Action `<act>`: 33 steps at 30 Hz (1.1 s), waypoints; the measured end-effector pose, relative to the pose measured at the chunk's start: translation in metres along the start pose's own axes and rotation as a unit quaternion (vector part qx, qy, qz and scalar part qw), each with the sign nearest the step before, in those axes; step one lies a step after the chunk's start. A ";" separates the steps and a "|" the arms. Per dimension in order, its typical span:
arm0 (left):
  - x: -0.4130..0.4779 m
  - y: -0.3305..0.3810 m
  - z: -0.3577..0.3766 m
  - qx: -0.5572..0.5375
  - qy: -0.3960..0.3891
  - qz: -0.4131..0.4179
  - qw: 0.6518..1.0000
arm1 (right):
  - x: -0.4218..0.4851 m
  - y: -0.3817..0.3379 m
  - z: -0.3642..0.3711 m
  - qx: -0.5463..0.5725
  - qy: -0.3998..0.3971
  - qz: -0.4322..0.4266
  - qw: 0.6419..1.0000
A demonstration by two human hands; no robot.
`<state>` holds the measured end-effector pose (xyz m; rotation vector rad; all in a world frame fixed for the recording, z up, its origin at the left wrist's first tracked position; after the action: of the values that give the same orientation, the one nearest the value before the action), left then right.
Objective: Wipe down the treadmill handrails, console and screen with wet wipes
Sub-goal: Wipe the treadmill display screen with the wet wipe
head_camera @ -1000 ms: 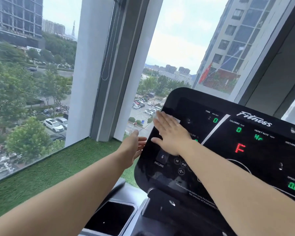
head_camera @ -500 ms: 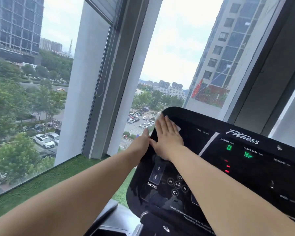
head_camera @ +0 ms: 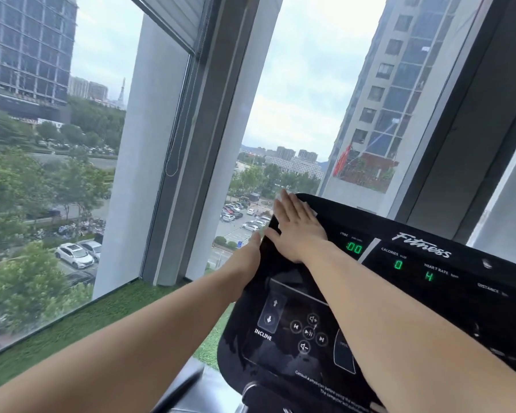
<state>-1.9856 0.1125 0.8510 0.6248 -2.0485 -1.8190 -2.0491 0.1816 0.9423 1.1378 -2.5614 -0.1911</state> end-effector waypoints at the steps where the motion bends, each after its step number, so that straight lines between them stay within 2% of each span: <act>1: 0.000 -0.001 0.000 0.001 0.004 -0.005 1.000 | 0.001 0.003 -0.002 0.011 0.008 0.025 1.000; 3: 0.002 -0.002 0.001 -0.007 0.006 -0.005 1.000 | 0.001 -0.003 0.001 0.026 0.014 0.052 0.998; 8: -0.003 0.001 0.002 0.014 -0.005 0.021 1.000 | 0.000 -0.003 -0.001 0.027 -0.014 -0.022 0.999; 13: -0.010 0.000 -0.001 0.035 0.006 0.033 0.999 | -0.006 0.014 -0.001 0.047 0.031 0.072 0.996; 18: -0.012 0.005 -0.002 0.070 0.021 0.044 0.996 | -0.006 0.026 -0.009 0.040 0.002 0.028 0.999; 23: -0.012 0.003 0.001 0.073 0.012 0.042 0.996 | -0.005 0.027 -0.005 0.048 0.026 0.103 0.993; 28: -0.011 0.007 0.000 0.082 0.025 0.043 0.995 | -0.008 0.028 -0.007 0.053 -0.006 0.031 0.998; 31: -0.013 0.014 0.001 0.108 0.048 0.049 0.992 | -0.015 0.043 -0.009 0.067 0.020 0.085 0.994; 33: -0.013 0.027 0.004 0.150 0.067 0.085 0.983 | -0.017 0.039 -0.005 0.083 0.037 0.126 0.988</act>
<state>-1.9794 0.1248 0.8777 0.6100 -2.2262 -1.3509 -2.0640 0.2204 0.9529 0.8455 -2.6620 0.1244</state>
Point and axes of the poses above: each hand's wrist, its own x-axis towards the middle knuckle, its own z-axis out of the palm, y = z × x, the point moved 6 cm from there along x, towards the middle knuckle, and after that the axes turned 8 degrees about x, right-handed, at the moved point
